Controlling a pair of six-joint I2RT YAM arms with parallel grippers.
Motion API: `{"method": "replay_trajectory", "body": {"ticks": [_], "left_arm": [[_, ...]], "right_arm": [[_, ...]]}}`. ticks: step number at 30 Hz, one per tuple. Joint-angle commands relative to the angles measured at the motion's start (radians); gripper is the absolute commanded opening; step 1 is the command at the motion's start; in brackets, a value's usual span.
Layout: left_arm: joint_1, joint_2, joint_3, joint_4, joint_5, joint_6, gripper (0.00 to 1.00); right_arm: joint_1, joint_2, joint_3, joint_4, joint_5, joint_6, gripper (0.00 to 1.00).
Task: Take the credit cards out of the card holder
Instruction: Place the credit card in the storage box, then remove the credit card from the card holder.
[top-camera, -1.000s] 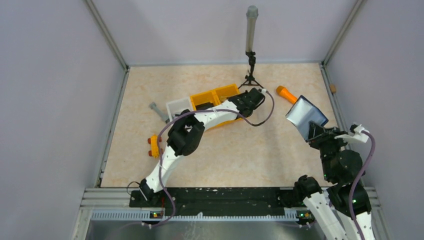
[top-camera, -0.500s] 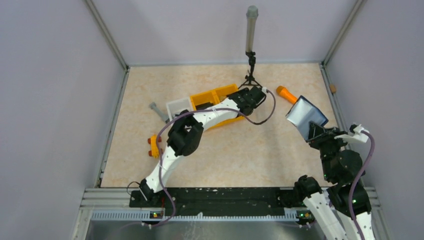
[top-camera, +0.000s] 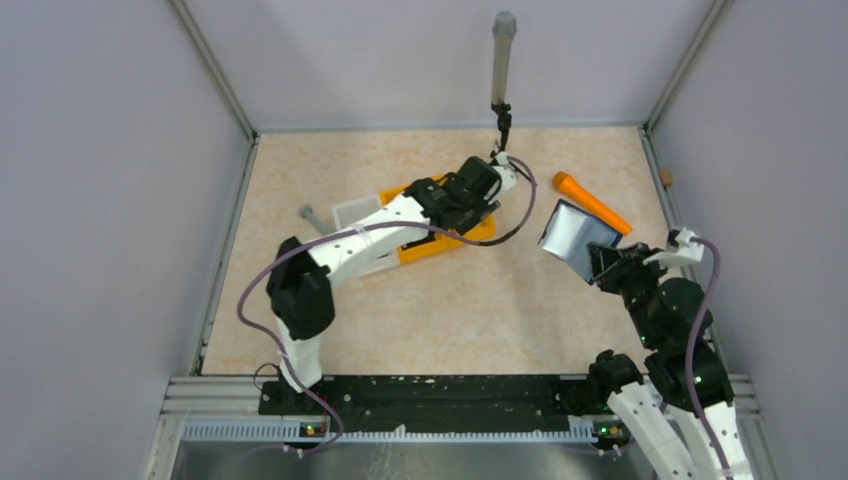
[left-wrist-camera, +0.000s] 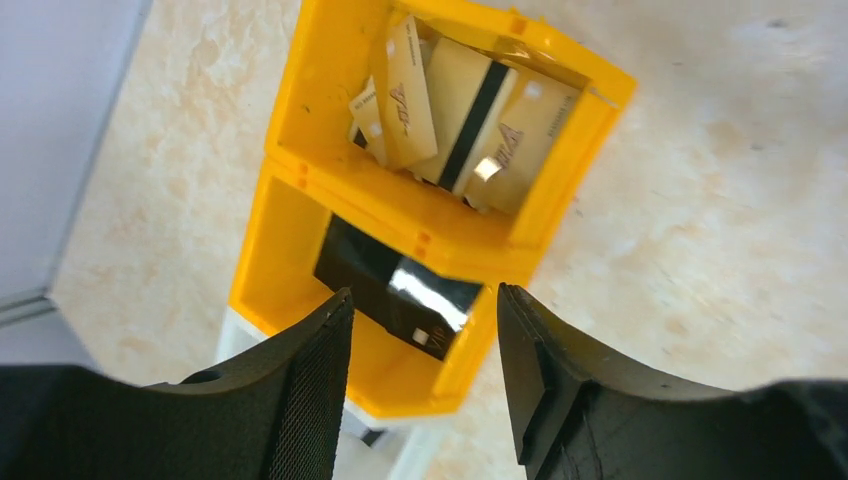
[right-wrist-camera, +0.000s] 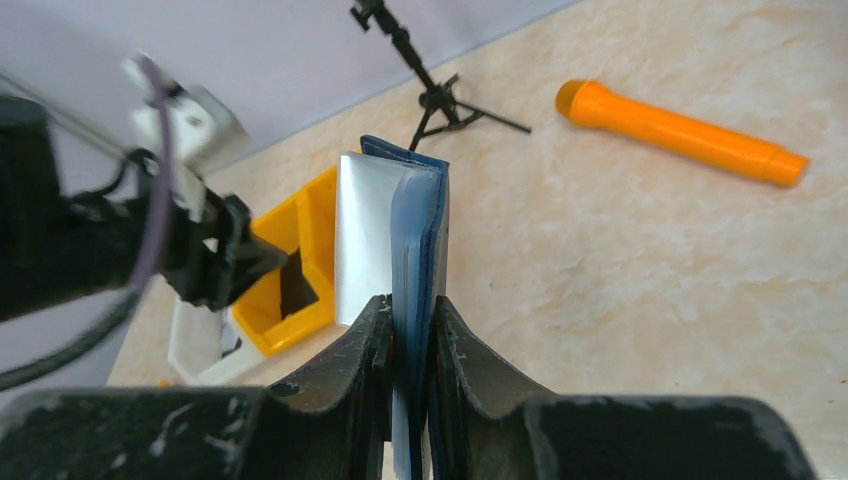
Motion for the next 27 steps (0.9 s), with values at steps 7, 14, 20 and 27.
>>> {"method": "replay_trajectory", "body": {"ticks": [7, 14, 20, 27], "left_arm": [[0.057, -0.476, -0.469, 0.312, 0.503, -0.36, 0.91], [0.126, -0.648, -0.772, 0.651, 0.842, -0.567, 0.99], [0.276, -0.72, -1.036, 1.153, 1.2, -0.884, 0.99], [0.308, -0.772, -1.097, 1.224, 1.23, -0.949, 0.99]], "right_arm": [[-0.009, 0.089, -0.064, 0.171, -0.367, 0.063, 0.0], [-0.008, 0.153, -0.138, 0.375, -0.626, 0.151, 0.0], [-0.009, 0.253, -0.171, 0.532, -0.792, 0.229, 0.0], [-0.009, 0.301, -0.224, 0.653, -0.833, 0.298, 0.0]]}}
